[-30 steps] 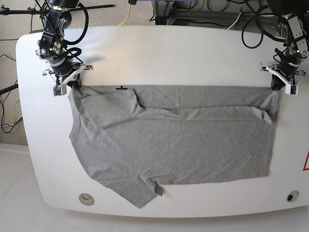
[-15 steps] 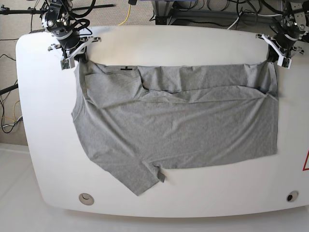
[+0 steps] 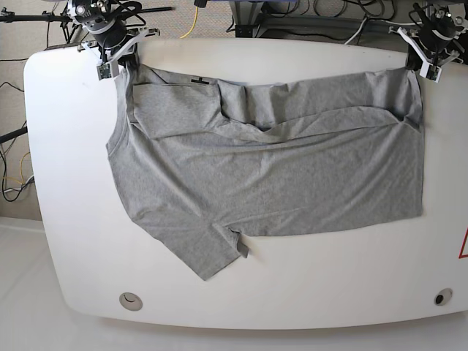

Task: Fold the T-shirt properly
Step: 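Drag the grey shirt by its folded edge toward the robot with both grippers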

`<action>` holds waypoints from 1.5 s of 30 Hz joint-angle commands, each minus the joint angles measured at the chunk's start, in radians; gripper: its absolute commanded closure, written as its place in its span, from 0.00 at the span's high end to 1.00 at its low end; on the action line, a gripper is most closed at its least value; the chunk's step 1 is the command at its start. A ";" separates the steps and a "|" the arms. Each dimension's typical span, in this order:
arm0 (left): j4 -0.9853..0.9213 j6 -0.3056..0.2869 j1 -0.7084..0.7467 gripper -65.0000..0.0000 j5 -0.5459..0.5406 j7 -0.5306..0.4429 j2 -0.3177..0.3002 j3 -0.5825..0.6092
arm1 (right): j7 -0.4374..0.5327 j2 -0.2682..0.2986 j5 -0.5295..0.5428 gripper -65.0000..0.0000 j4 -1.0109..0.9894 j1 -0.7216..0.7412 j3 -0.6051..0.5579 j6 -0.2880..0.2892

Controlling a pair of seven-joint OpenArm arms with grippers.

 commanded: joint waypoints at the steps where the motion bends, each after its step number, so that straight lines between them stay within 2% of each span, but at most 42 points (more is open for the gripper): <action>1: 0.013 -0.001 0.030 0.00 0.009 0.017 -0.012 -0.010 | -0.005 0.011 -0.008 0.00 0.019 -0.030 0.011 0.002; 17: 0.002 -0.019 0.095 0.01 0.005 -0.003 -0.016 -0.013 | -0.006 0.006 -0.006 0.00 0.010 -0.087 0.009 0.002; 23: 0.005 -0.048 0.114 0.01 0.004 -0.002 -0.013 -0.028 | 0.003 0.004 -0.009 0.00 0.013 -0.100 0.012 0.000; 45: 0.015 -0.052 0.097 0.00 0.027 0.019 -0.030 -0.090 | 0.024 0.005 -0.006 0.00 0.017 -0.089 0.008 0.002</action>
